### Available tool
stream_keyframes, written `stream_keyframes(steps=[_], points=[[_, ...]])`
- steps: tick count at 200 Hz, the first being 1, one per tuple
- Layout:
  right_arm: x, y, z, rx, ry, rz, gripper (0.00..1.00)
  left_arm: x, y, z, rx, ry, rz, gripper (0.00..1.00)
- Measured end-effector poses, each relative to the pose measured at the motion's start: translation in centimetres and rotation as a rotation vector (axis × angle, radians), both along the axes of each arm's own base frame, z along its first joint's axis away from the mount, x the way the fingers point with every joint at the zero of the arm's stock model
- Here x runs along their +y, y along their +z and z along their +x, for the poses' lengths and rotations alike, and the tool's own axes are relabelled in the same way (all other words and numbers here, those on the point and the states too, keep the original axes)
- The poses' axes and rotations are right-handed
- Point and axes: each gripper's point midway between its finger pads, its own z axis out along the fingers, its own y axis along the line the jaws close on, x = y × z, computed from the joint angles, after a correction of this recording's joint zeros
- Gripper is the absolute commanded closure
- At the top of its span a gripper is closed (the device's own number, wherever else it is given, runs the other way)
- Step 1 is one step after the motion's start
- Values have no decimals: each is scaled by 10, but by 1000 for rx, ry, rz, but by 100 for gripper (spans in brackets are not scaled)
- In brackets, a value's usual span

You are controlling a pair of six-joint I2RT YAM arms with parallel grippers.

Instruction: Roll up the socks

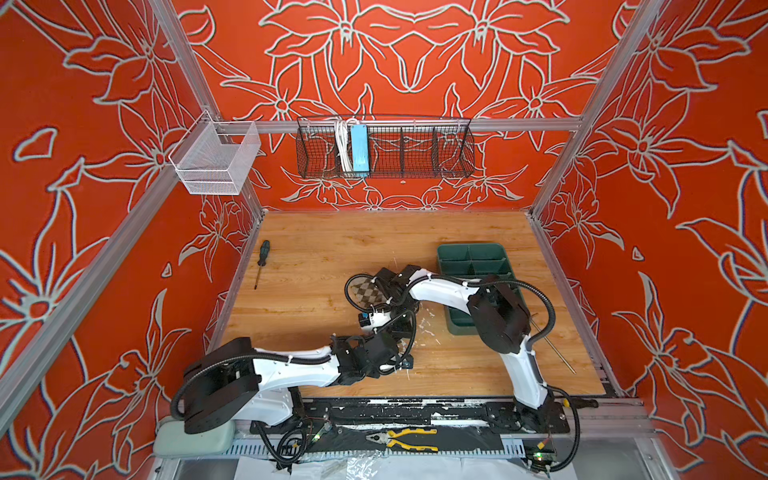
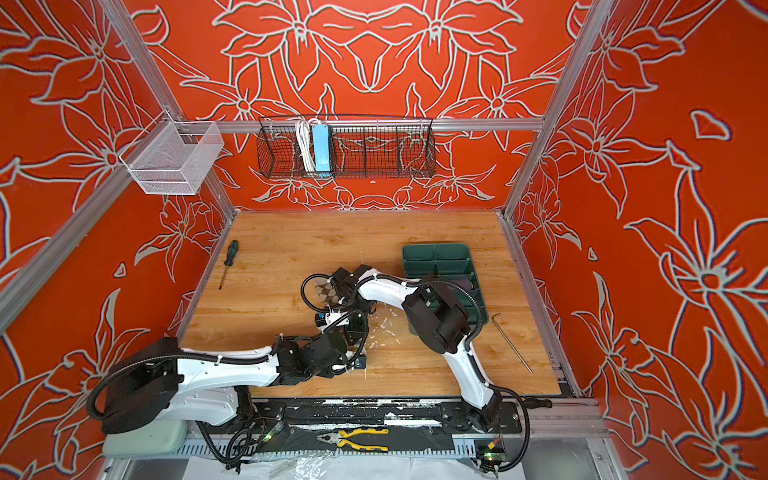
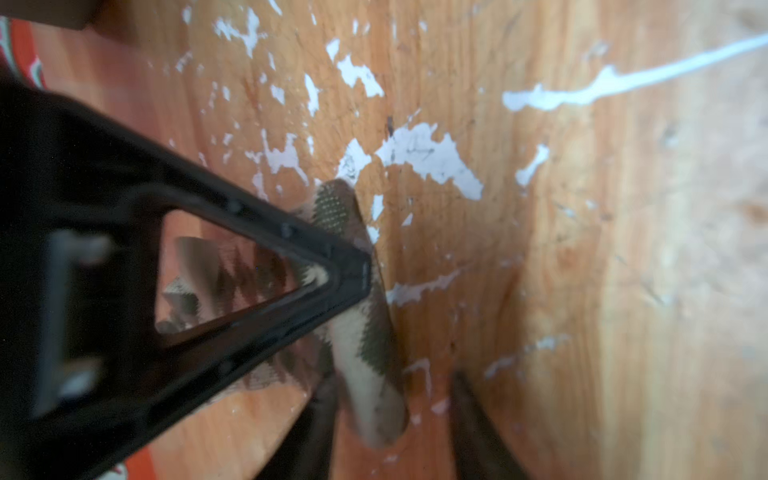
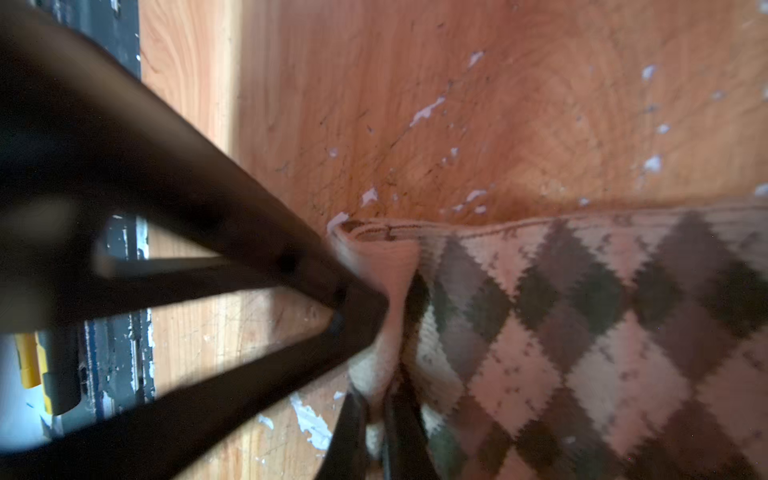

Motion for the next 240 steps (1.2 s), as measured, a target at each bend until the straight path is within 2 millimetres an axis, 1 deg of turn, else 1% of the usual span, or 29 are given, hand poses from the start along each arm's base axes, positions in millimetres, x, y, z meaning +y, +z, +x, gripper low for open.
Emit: stream_keyframes(steps=[10,24,29,43,61,82,93,99,106,117,127,138,160,169,178,189,198,207,216,228,240], points=[[-1,0,1,3,-6,9,95,-3,-2,3,7,21,-2,81],[-1,0,1,5,-10,18,95,-5,-5,5,15,41,6,97],[-1,0,2,4,-12,21,95,-5,-6,6,17,55,5,100],[-2,0,2,-6,-16,32,95,-5,-6,7,16,64,11,100],[-3,1,3,-34,-27,61,91,-6,-6,7,19,68,9,100],[-8,3,7,-94,-68,105,84,-9,-6,7,22,64,-8,100],[-13,6,11,-127,-98,133,78,-12,-5,7,28,58,-22,100],[-16,8,14,-148,-121,148,73,-13,-5,6,34,55,-28,100],[-21,12,19,-176,-150,164,70,-13,-5,6,41,51,-33,100],[-31,21,29,-223,-212,192,68,-12,-5,5,57,47,-42,100],[-39,33,40,-272,-264,228,67,-12,-5,3,78,42,-52,100],[-46,51,55,-331,-331,276,67,-11,-5,2,113,39,-68,100],[-62,96,87,-458,-474,389,67,-9,-3,2,210,47,-108,100],[-72,115,100,-520,-545,437,67,-8,-1,3,254,55,-123,100],[-84,133,108,-581,-611,479,67,-6,0,3,302,66,-138,100],[-98,156,113,-659,-679,539,66,-4,1,2,365,79,-154,100],[-107,174,112,-714,-709,590,65,-3,2,1,421,90,-167,100],[-112,192,106,-762,-710,649,64,-3,3,1,470,103,-181,100],[-114,211,95,-802,-685,714,64,-1,3,0,521,116,-192,100],[-114,232,80,-842,-621,784,64,0,3,-1,588,135,-209,100],[-110,246,63,-876,-533,831,64,1,3,-1,651,155,-225,100]])
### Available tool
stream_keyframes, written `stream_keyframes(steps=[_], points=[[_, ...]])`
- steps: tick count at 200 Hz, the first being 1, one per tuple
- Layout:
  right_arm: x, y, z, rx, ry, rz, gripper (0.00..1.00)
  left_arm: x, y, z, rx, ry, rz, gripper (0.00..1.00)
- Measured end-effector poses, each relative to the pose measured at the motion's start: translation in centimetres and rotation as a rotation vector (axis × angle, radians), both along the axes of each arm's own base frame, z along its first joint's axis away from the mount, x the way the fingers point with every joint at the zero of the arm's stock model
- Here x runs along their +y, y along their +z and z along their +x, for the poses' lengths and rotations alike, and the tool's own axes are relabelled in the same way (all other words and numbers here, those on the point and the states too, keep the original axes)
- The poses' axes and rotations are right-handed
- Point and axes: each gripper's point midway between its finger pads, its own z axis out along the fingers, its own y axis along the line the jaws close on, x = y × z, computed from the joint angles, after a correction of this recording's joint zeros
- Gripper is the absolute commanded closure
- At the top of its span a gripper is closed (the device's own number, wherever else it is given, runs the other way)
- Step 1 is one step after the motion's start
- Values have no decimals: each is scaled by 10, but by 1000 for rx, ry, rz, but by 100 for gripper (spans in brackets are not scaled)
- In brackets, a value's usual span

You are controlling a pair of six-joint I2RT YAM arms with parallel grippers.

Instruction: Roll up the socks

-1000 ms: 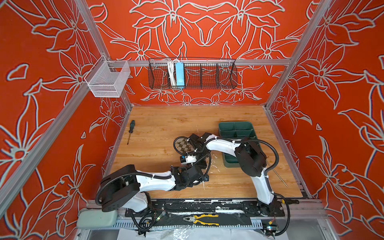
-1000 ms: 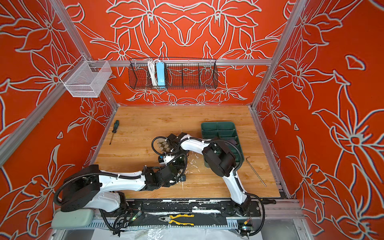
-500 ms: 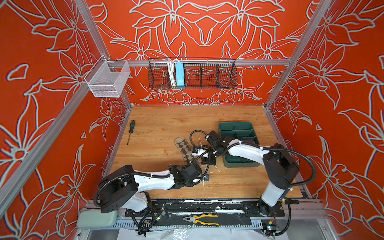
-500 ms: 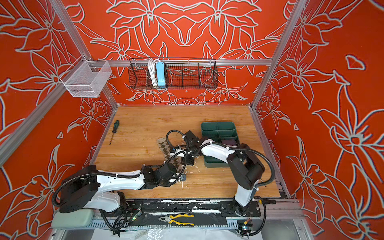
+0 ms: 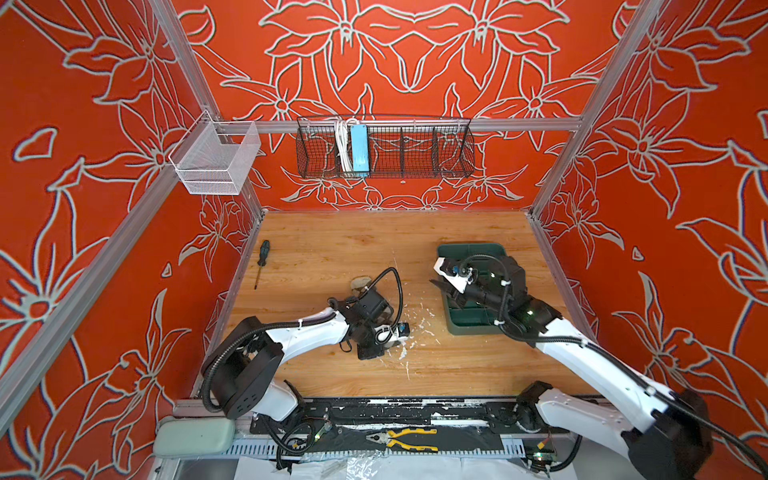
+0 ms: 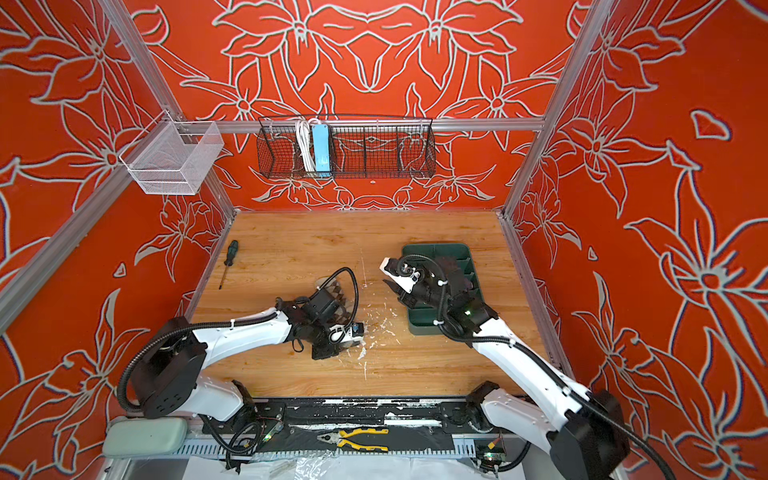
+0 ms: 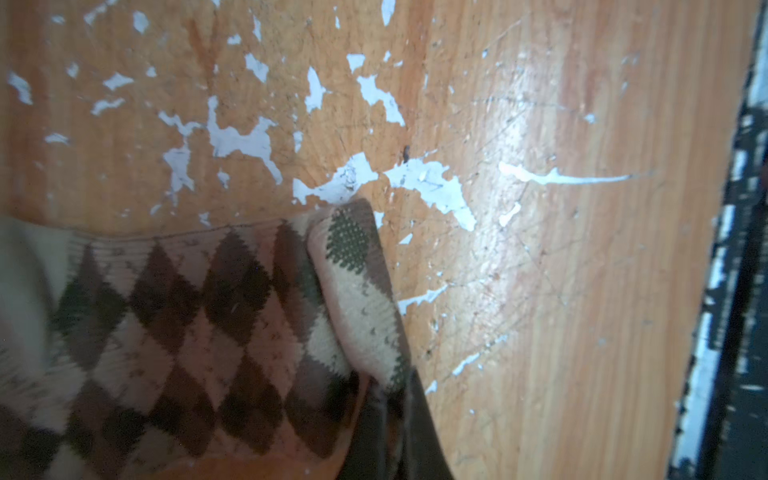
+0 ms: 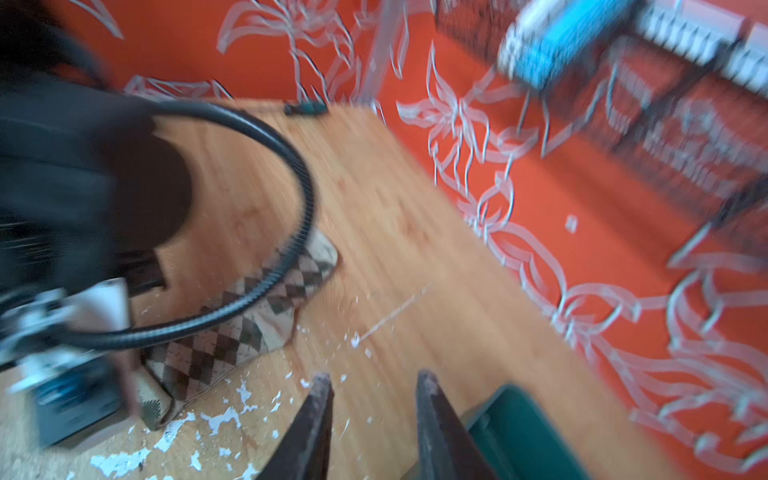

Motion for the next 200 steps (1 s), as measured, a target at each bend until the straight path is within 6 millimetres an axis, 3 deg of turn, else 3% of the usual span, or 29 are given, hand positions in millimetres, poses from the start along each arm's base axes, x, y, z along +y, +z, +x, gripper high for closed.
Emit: stream_keyframes(steps=[14,30,57,77,96,149,181,200], points=[[13,2,-24,-67,94,-51,62,1,0,2,74,26,-16,100],[40,-17,-61,-135,232,-153,60,2,-2,6,150,57,-29,100],[66,-97,-117,-198,414,-393,56,2,-4,9,242,91,-39,100],[64,-156,-131,-226,457,-576,53,4,-4,12,282,115,-44,100],[61,-190,-126,-233,443,-697,52,5,-5,13,310,137,-51,100],[79,-231,-95,-259,347,-794,52,5,-5,14,333,164,-47,100],[102,-232,-76,-283,301,-764,57,5,-5,14,339,172,-46,98],[108,-234,-67,-285,277,-753,67,5,-6,14,339,175,-45,97]])
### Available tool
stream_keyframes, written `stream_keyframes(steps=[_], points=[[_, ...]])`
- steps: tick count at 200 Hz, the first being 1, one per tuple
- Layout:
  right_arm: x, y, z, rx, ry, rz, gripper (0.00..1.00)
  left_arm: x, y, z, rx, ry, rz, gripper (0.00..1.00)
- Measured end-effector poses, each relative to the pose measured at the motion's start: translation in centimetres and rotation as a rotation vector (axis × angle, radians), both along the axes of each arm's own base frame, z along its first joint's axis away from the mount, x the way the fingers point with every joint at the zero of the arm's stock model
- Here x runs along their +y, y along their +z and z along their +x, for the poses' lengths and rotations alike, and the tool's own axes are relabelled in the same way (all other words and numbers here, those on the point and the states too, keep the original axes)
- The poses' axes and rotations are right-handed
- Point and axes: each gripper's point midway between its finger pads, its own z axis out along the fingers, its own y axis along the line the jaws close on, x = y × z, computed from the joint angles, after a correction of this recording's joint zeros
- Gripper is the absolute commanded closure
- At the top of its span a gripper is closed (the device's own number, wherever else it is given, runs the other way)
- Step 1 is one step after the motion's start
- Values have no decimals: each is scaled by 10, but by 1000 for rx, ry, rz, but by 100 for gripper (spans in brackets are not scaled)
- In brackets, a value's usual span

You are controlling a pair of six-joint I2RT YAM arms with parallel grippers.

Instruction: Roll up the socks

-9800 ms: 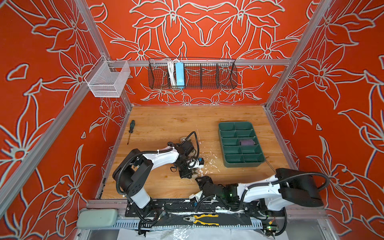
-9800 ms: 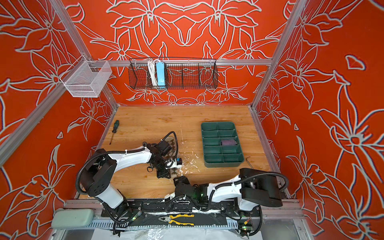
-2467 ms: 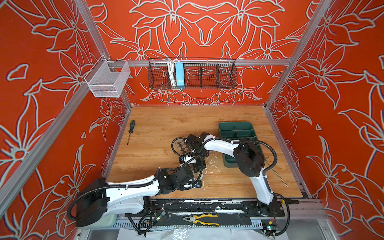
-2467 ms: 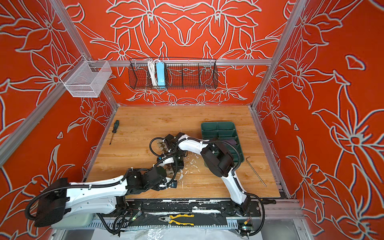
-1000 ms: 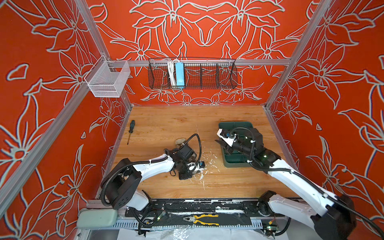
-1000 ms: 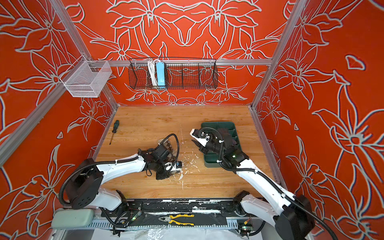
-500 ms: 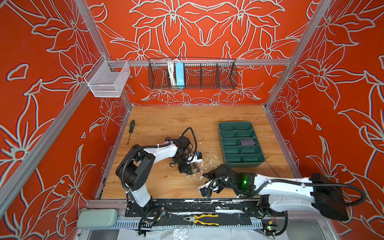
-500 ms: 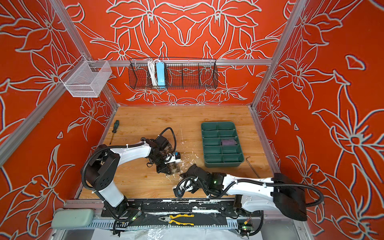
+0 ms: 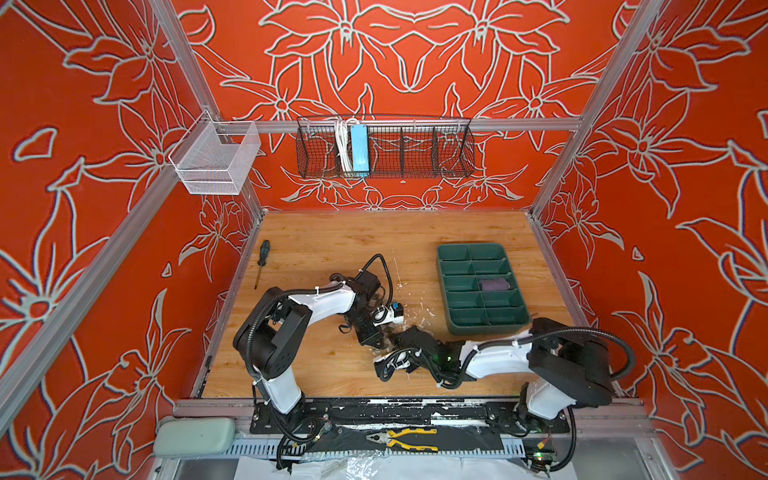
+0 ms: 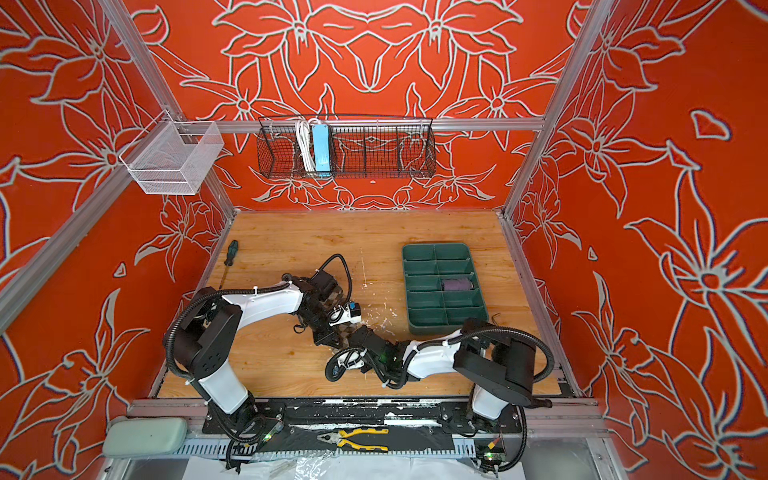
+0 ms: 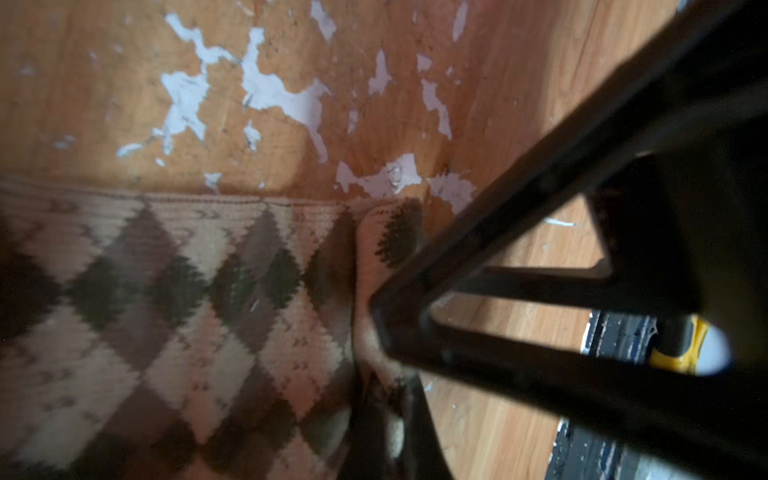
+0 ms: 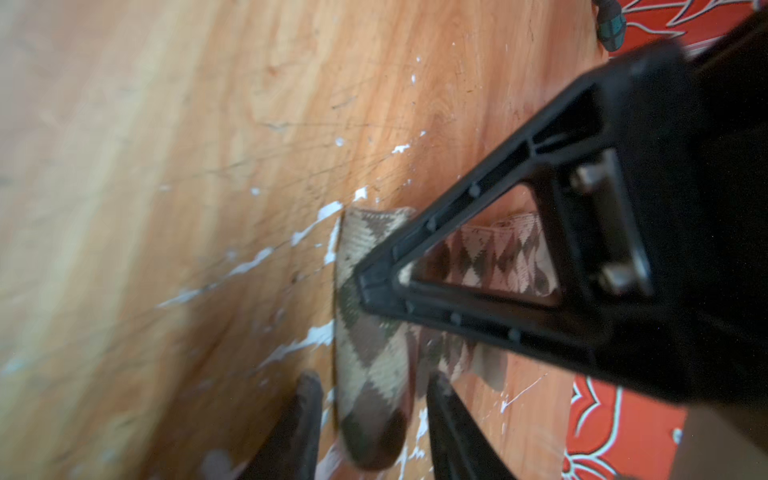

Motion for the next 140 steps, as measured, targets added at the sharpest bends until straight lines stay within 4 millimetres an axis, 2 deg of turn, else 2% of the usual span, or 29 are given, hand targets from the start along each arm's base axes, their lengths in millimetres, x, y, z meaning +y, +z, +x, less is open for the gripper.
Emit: stream_keyframes(steps=[24,56,87,115,140], points=[[-1,-5,4,4,-8,-12,81,0,0,1,-3,4,1,94],[-2,-8,5,26,-15,-32,100,0,2,5,-26,16,5,83],[-3,-8,9,73,-36,-56,100,5,14,19,-129,46,24,73],[-7,-8,6,138,-47,-92,100,12,43,30,-271,91,16,70],[-14,-7,1,233,-62,-151,100,20,90,44,-459,171,-21,68]])
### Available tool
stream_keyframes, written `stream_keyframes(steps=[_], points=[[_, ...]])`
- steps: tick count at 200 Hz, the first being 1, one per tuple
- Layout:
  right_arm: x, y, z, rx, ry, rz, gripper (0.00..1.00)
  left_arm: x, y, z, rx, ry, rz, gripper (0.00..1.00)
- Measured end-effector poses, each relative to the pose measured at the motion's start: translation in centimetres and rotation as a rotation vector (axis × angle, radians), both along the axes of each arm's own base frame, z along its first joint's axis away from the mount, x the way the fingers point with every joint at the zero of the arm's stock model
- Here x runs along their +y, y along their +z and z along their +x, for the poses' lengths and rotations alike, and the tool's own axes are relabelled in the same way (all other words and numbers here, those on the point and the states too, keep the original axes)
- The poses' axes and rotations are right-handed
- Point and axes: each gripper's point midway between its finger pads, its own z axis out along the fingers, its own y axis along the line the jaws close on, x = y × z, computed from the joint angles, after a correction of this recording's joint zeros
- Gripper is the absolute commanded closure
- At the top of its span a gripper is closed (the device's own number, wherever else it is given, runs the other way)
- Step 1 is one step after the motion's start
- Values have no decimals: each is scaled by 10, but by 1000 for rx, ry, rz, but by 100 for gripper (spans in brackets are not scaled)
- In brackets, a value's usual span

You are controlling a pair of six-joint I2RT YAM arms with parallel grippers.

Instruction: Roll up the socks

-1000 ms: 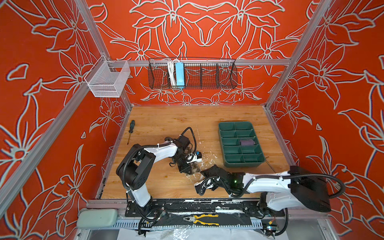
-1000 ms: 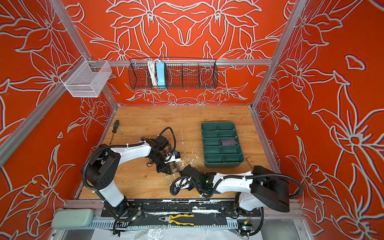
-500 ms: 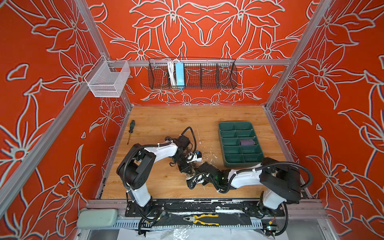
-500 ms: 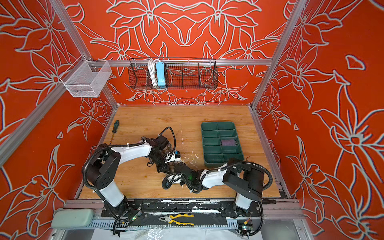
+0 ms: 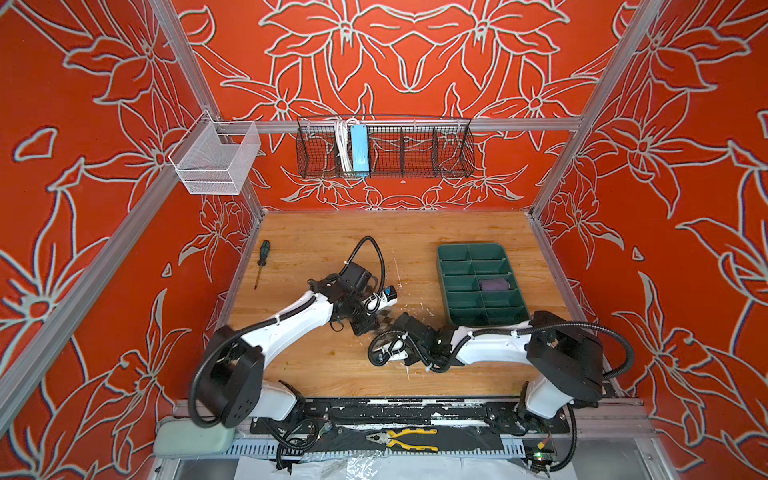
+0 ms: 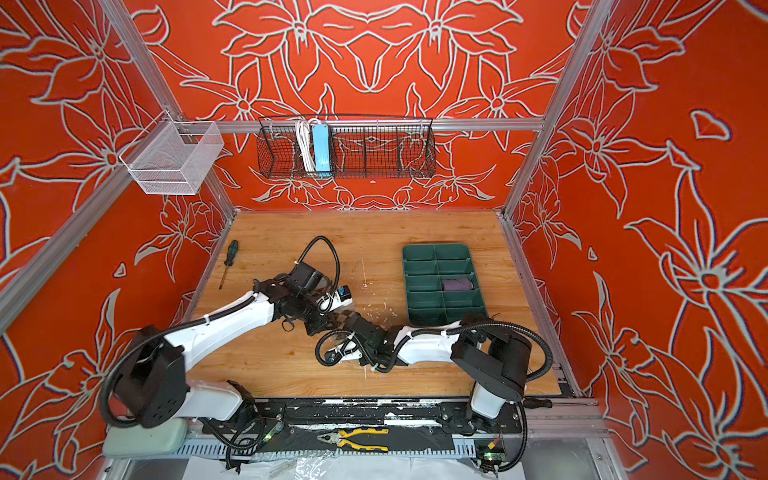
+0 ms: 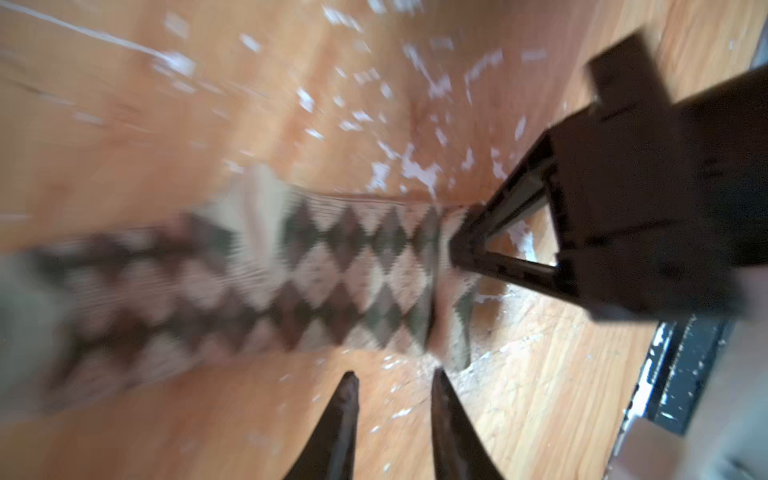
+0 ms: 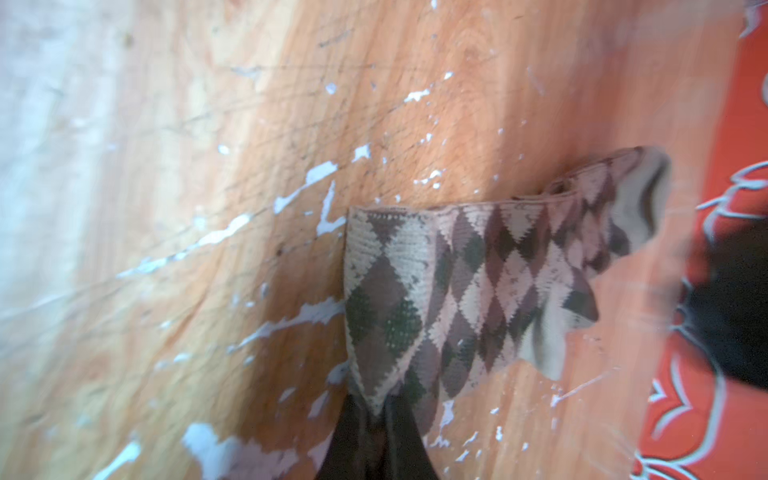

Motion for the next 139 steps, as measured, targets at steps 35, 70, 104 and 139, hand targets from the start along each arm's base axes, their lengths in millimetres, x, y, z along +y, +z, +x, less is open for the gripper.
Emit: stream_keyframes(steps=[35,70,104,139], points=[[-12,4,-14,202,-13,-95,100,33,95,2,-382,177,-121,53],[-10,3,-17,440,-54,-169,100,70,185,-49,-745,236,-355,41],[-6,2,-12,682,-124,-215,100,62,187,-86,-785,45,-387,43],[-5,-1,-6,900,-202,-248,100,43,130,-81,-609,-103,-231,44]])
